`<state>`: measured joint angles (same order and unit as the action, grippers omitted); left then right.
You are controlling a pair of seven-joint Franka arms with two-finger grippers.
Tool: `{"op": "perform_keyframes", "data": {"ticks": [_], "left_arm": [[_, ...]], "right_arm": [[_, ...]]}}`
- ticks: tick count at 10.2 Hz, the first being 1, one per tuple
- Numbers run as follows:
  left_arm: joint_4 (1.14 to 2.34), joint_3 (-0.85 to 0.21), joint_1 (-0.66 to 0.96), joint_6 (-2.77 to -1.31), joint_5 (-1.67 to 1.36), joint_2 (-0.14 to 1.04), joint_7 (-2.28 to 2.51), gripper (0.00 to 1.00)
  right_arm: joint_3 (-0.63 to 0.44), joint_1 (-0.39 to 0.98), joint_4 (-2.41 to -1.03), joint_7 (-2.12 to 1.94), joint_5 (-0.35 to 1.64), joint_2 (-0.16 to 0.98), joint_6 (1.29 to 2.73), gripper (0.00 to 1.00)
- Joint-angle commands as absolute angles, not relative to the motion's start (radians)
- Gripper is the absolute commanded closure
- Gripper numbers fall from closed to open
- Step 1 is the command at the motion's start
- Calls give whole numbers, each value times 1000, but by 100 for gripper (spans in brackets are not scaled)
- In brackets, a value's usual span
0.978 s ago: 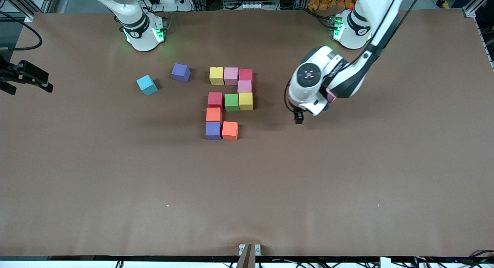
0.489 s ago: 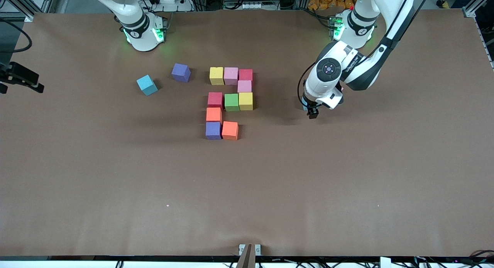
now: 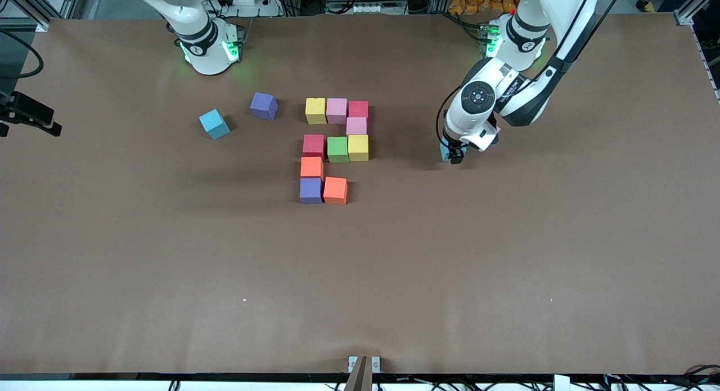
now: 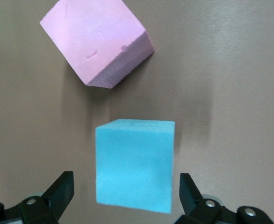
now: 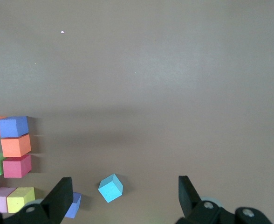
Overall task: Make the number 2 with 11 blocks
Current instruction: 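Move the open left gripper over the cyan cube, then grasp the cyan cube with the left gripper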
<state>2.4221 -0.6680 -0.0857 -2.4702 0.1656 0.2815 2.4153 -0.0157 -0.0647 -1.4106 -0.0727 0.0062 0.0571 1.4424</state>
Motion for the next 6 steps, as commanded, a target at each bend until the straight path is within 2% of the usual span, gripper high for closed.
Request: {"op": "perform_keyframes", "data": {"ticks": [1,6], "left_arm": [[2459,-681,-103,-2503,140,252,2404,0],[2457,-678,-167,-2529,175,282,2402,0]], "right_arm": [[-5,-77,-1405,-83,3,57,1434,0],[-5,-78,-1405,-83,2,57,1436,0]]}}
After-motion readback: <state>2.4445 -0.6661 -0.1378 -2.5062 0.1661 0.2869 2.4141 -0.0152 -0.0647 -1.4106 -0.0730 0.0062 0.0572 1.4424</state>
